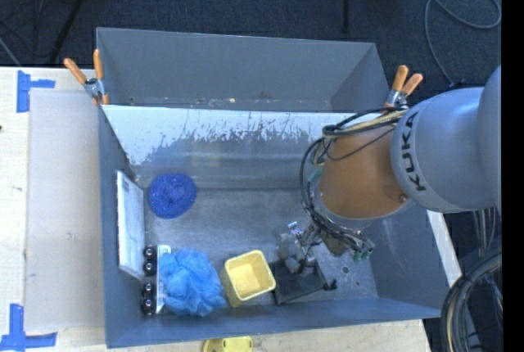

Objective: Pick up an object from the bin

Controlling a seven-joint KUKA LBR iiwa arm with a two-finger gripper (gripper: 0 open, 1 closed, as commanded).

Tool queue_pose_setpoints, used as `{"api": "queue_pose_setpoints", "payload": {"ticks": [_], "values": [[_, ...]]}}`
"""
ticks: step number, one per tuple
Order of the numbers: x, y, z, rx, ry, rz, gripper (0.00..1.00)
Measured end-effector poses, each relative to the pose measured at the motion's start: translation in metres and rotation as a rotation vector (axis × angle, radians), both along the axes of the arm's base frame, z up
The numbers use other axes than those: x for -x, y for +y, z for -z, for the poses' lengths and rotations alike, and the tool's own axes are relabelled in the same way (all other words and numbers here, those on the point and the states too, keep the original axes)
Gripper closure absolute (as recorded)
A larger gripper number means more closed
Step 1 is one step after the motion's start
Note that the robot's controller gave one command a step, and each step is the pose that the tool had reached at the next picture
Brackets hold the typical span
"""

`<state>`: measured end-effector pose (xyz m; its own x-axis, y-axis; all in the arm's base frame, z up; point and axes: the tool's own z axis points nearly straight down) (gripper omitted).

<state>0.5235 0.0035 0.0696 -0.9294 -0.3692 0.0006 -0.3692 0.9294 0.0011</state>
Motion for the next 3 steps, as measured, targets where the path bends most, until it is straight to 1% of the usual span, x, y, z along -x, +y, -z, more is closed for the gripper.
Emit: {"api": "queue_pose_setpoints", "payload": {"ticks": [2,3], "values": [[0.001,0.0,-0.002,0.0,0.001,-0.001,1.0],[0.001,0.0,-0.011,0.0,0.003,-0.002,1.0]]}}
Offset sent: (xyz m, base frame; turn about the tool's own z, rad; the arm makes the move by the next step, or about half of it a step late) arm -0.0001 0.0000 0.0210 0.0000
